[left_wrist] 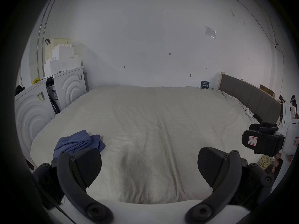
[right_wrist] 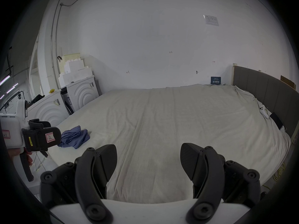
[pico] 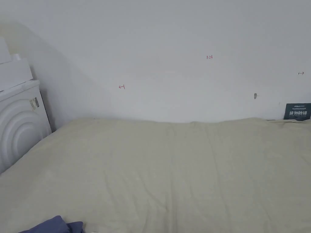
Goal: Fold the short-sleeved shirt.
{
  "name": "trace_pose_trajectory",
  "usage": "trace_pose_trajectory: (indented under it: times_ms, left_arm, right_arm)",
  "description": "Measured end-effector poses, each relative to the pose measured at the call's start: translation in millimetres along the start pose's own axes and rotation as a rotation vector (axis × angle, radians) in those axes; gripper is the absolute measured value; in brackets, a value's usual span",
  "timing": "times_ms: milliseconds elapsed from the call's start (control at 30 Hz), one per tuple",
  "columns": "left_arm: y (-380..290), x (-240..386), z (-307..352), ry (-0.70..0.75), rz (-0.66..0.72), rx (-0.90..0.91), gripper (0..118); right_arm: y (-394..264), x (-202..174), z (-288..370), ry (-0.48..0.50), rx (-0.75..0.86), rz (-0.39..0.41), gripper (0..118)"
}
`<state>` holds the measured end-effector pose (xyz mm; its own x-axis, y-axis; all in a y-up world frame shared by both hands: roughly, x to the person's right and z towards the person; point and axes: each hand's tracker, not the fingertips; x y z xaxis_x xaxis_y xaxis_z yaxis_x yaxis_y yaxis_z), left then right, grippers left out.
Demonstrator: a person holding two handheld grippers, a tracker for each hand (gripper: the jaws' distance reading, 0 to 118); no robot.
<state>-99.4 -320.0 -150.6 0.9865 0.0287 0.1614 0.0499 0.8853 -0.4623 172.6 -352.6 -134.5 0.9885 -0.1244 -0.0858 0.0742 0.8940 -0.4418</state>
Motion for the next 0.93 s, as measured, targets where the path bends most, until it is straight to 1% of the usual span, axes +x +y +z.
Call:
trace_pose_trajectory:
  times_ms: [100,367,600,767,933]
  left_arm:
    - [3.4,-0.7,0.2,0.004,-0.002,0.007,118]
    - [9.8,-0.3,-5.6,0.029,-0.011,-0.017,118]
    - [7.8,-1.6,-6.3,0.027,-0.013,-0.036,118]
    - [8.2,-2.9,-6.6,0.031,-0.012,-0.037,118]
    - [7.1,-2.9,-5.8,0.029,-0.012,-0.029,118]
  right_arm:
    - [3.9,-1.4,0.3,0.006,0.009,0.005,84]
    - [11.5,-4.9,-6.4,-0.019,-0.002,0.043,84]
    - [13.0,-4.6,-9.3,-0.023,-0.019,0.033,84]
    - [13.2,-5.9,-8.5,-0.014,-0.017,0.043,84]
    - [11.7,-4.3,-6.9,-0.007,-0.01,0.024,84]
